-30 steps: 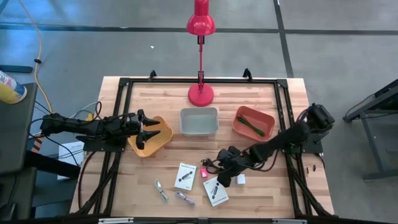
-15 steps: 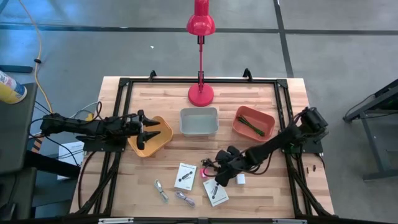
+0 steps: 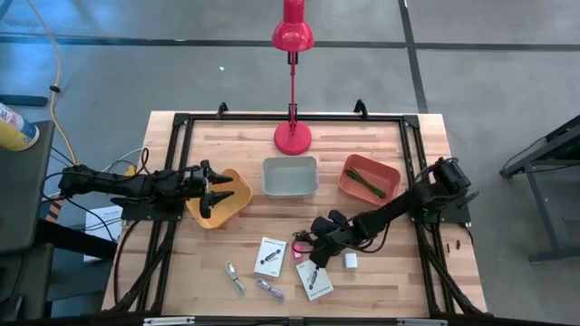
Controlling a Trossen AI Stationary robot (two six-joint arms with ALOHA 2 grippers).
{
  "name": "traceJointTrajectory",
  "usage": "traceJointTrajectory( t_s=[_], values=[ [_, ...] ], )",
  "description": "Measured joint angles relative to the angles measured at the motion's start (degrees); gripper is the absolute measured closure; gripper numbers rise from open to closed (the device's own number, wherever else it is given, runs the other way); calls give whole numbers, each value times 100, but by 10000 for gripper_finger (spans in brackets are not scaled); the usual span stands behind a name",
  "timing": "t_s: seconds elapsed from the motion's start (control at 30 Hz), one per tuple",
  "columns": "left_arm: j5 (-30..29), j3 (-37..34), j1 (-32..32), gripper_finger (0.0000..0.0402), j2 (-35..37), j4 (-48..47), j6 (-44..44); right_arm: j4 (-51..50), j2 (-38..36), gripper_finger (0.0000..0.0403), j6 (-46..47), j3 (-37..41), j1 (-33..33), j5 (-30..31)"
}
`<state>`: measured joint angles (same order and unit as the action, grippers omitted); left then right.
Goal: Pick and place items into bin
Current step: Put the black charger cable into the orange bin
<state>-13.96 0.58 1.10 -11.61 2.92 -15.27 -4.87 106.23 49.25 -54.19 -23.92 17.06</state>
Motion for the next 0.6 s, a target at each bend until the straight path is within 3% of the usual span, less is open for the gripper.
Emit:
traceJointTrajectory(
  t_s=[0.3,0.6],
  values=[
    [0,0,-2,174,0,2,-2,37,82,259,-15,-2,30,-23],
    [-2,0,-2,174,0,2,-2,-173,82,331,85,-11,33,15]
  ],
)
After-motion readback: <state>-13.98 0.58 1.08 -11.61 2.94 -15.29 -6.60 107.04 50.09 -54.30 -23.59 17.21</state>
